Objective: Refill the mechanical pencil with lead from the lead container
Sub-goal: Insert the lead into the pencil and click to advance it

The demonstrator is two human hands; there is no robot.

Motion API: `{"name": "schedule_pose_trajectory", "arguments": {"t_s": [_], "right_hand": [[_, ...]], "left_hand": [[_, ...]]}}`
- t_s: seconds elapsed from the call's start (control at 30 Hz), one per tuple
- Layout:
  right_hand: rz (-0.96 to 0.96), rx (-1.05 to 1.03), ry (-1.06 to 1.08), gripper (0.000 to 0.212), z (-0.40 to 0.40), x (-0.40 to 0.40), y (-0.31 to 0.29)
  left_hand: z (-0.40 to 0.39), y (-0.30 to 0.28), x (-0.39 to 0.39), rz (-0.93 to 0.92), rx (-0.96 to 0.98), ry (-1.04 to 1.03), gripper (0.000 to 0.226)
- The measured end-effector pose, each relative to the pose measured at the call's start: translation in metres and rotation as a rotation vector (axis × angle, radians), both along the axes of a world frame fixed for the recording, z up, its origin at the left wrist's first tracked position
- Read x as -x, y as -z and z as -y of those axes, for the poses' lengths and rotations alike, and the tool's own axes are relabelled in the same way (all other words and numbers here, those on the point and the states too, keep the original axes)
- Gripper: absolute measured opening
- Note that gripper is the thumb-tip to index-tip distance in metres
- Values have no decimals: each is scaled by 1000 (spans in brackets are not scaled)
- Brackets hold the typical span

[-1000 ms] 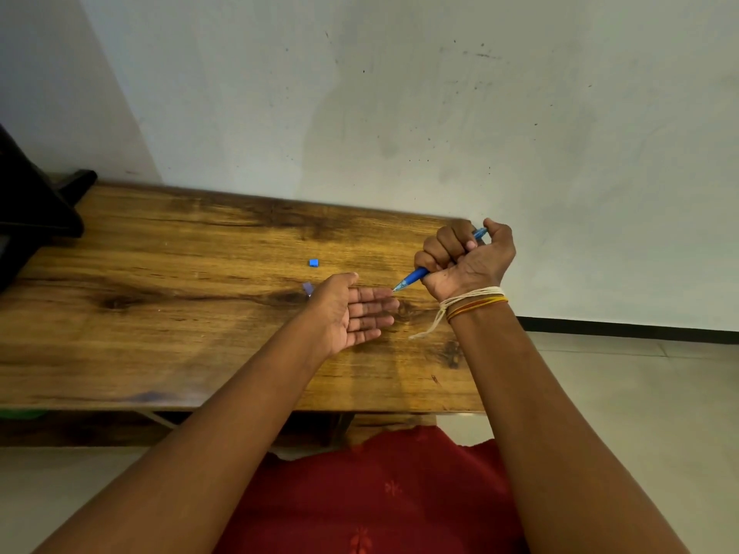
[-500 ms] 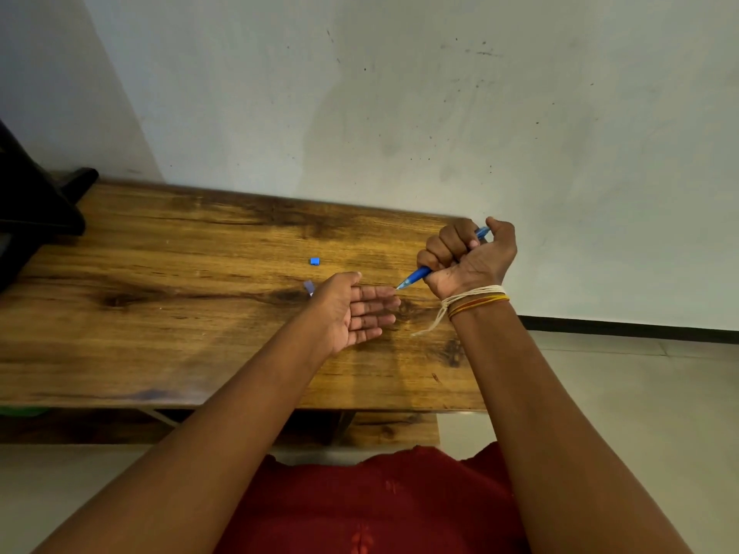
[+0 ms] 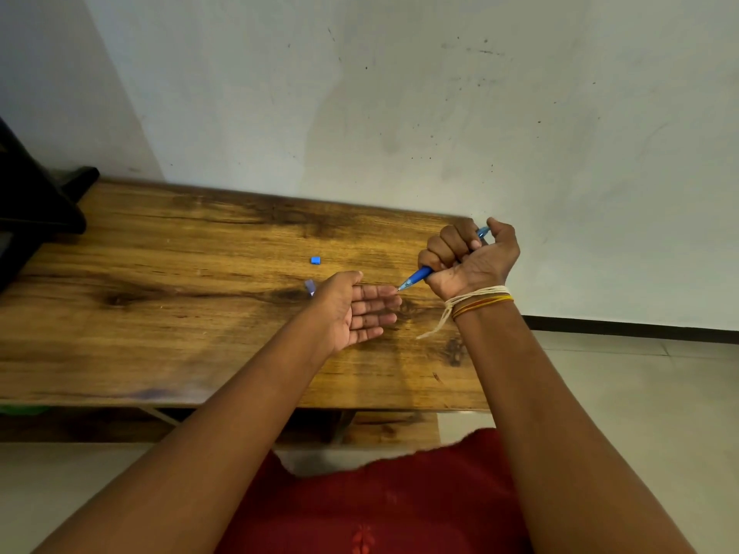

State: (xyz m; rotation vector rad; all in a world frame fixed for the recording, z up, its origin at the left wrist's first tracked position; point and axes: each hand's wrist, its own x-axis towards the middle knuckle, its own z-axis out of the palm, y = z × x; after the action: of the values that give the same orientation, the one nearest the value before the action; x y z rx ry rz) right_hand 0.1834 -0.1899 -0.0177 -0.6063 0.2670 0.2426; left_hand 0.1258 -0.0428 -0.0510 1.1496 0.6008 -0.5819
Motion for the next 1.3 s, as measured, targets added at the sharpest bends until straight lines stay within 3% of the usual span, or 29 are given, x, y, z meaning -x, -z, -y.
{"name": "schedule_pose_trajectory", "arguments": {"t_s": [0.8,1.3], "right_hand": [[82,147,-10,50,-6,4,-9],[-16,47,61,49,0,0,1]], "left_hand": [[0,2,-1,14,2,22,57],[0,5,-2,20,-3,60,58]]}}
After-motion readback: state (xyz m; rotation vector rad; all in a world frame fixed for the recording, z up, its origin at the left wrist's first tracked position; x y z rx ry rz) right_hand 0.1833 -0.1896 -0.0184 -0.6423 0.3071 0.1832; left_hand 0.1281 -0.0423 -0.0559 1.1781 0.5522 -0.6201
